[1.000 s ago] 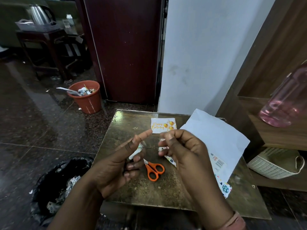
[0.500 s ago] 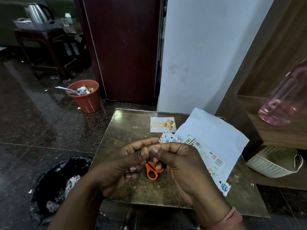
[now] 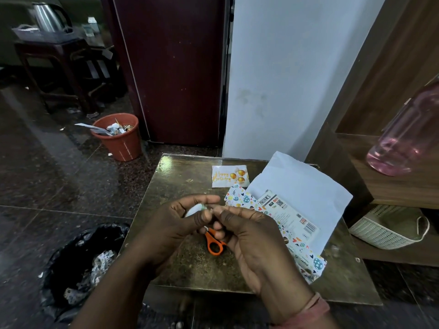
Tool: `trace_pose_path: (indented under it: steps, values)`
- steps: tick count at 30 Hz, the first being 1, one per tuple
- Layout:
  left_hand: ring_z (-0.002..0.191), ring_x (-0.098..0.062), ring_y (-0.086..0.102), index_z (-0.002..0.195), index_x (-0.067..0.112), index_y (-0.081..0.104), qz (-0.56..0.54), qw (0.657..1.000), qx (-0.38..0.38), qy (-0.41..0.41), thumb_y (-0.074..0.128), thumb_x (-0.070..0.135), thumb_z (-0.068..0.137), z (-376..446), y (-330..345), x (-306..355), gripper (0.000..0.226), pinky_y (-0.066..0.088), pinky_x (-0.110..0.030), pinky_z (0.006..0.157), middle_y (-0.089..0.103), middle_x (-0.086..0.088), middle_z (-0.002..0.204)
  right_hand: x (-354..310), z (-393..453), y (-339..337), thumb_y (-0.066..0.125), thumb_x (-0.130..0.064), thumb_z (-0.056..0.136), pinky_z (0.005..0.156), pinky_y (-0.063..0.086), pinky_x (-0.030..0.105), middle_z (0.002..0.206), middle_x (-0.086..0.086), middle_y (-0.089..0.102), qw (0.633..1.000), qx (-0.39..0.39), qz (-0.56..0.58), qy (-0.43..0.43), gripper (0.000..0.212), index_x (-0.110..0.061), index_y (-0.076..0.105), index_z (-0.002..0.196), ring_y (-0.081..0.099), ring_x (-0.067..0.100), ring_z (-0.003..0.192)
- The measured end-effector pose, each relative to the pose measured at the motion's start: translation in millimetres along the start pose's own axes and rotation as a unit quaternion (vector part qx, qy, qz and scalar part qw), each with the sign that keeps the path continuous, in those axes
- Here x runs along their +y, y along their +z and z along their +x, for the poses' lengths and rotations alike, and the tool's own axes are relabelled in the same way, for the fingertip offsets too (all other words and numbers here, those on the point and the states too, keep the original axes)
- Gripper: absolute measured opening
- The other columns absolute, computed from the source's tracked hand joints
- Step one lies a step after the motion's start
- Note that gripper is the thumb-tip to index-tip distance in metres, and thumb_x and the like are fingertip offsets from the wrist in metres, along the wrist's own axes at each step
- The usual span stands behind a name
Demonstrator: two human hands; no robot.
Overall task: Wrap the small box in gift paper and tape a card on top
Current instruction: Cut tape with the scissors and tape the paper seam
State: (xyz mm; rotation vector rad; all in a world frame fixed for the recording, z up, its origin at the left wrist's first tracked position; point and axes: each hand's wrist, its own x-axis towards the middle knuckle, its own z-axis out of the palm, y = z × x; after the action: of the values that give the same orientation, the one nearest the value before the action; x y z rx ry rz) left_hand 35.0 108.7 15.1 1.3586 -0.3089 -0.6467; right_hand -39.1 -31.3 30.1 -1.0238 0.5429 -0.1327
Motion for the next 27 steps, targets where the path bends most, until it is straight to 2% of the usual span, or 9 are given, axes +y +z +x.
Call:
trace_pose_path:
  steps: [3, 5, 7, 10, 12, 13, 17, 22, 27]
  values:
    - [0.098, -0.023, 0.068, 0.117, 0.018, 0.076, 0.031, 1.000, -0.001, 0.005, 0.084, 0.041, 0.072, -1, 0, 1, 0.051, 0.055, -0.027, 0.084, 0.077, -0.012, 0.110, -8, -1, -6, 0.072, -0.006, 0.089, 0.051, 0.046, 0.023, 0.072, 0.019, 0.066, 0.999, -0.008, -0.025, 0.023, 0.011, 0.004, 0.077, 0.091, 0.058, 0.017, 0.059]
    - [0.105, -0.021, 0.070, 0.119, 0.019, 0.075, 0.064, 0.998, -0.012, 0.008, 0.086, 0.055, 0.070, -2, 1, 3, 0.062, 0.055, -0.025, 0.085, 0.077, -0.010, 0.115, -14, -3, -10, 0.071, -0.009, 0.091, 0.052, 0.045, 0.024, 0.081, 0.023, 0.068, 0.998, -0.023, -0.040, 0.032, 0.012, -0.001, 0.080, 0.088, 0.056, 0.017, 0.062]
    - [0.103, -0.017, 0.070, 0.118, 0.021, 0.074, 0.088, 0.996, -0.017, 0.014, 0.082, 0.075, 0.061, -2, 3, 4, 0.078, 0.051, -0.026, 0.084, 0.077, -0.008, 0.115, -20, -6, -9, 0.070, -0.009, 0.092, 0.053, 0.045, 0.027, 0.082, 0.024, 0.071, 0.998, -0.014, -0.053, 0.006, 0.014, -0.003, 0.080, 0.086, 0.054, 0.019, 0.062]
    - [0.101, -0.026, 0.066, 0.111, 0.022, 0.075, 0.046, 0.999, -0.022, 0.015, 0.086, 0.074, 0.057, 1, 12, 1, 0.075, 0.047, -0.038, 0.088, 0.076, -0.014, 0.113, -22, -10, -7, 0.072, -0.012, 0.092, 0.050, 0.049, 0.024, 0.063, 0.008, 0.070, 0.986, 0.056, -0.124, -0.096, 0.016, -0.008, 0.080, 0.078, 0.057, 0.013, 0.050]
    - [0.101, -0.034, 0.066, 0.106, 0.020, 0.075, -0.013, 1.000, -0.024, 0.013, 0.090, 0.069, 0.056, 2, 17, 0, 0.071, 0.045, -0.046, 0.092, 0.074, -0.021, 0.111, -20, -11, -3, 0.074, -0.014, 0.091, 0.052, 0.050, 0.025, 0.061, 0.004, 0.070, 0.979, 0.080, -0.132, -0.131, 0.016, -0.014, 0.079, 0.076, 0.059, 0.013, 0.048]
    - [0.099, -0.033, 0.068, 0.105, 0.019, 0.075, -0.028, 0.999, -0.025, 0.015, 0.091, 0.068, 0.056, 3, 19, -1, 0.071, 0.048, -0.045, 0.090, 0.074, -0.022, 0.110, -18, -12, 0, 0.074, -0.013, 0.091, 0.053, 0.051, 0.026, 0.062, 0.004, 0.070, 0.981, 0.086, -0.112, -0.129, 0.015, -0.014, 0.080, 0.077, 0.059, 0.014, 0.050]
    - [0.083, -0.019, 0.069, 0.102, 0.014, 0.076, -0.090, 0.995, -0.043, 0.015, 0.094, 0.064, 0.051, 2, 20, 0, 0.074, 0.057, -0.026, 0.073, 0.073, -0.017, 0.101, -13, -12, 5, 0.070, -0.007, 0.092, 0.054, 0.053, 0.029, 0.069, 0.013, 0.067, 0.995, 0.073, 0.019, -0.069, 0.013, -0.002, 0.077, 0.083, 0.058, 0.016, 0.054]
    - [0.085, -0.017, 0.070, 0.102, 0.013, 0.078, -0.108, 0.993, -0.045, 0.010, 0.096, 0.062, 0.048, 3, 21, -2, 0.075, 0.060, -0.026, 0.076, 0.074, -0.015, 0.102, -17, -11, 4, 0.064, 0.000, 0.094, 0.056, 0.052, 0.023, 0.065, 0.007, 0.067, 0.993, 0.052, 0.108, -0.016, 0.018, -0.002, 0.073, 0.079, 0.060, 0.010, 0.054]
    - [0.086, -0.017, 0.074, 0.095, 0.016, 0.080, -0.131, 0.990, -0.044, 0.001, 0.098, 0.060, 0.043, 4, 23, -3, 0.071, 0.061, -0.024, 0.076, 0.075, -0.014, 0.100, -13, -10, 4, 0.060, 0.002, 0.096, 0.053, 0.051, 0.020, 0.065, 0.007, 0.067, 0.990, 0.050, 0.127, -0.022, 0.022, -0.002, 0.072, 0.078, 0.060, 0.008, 0.053]
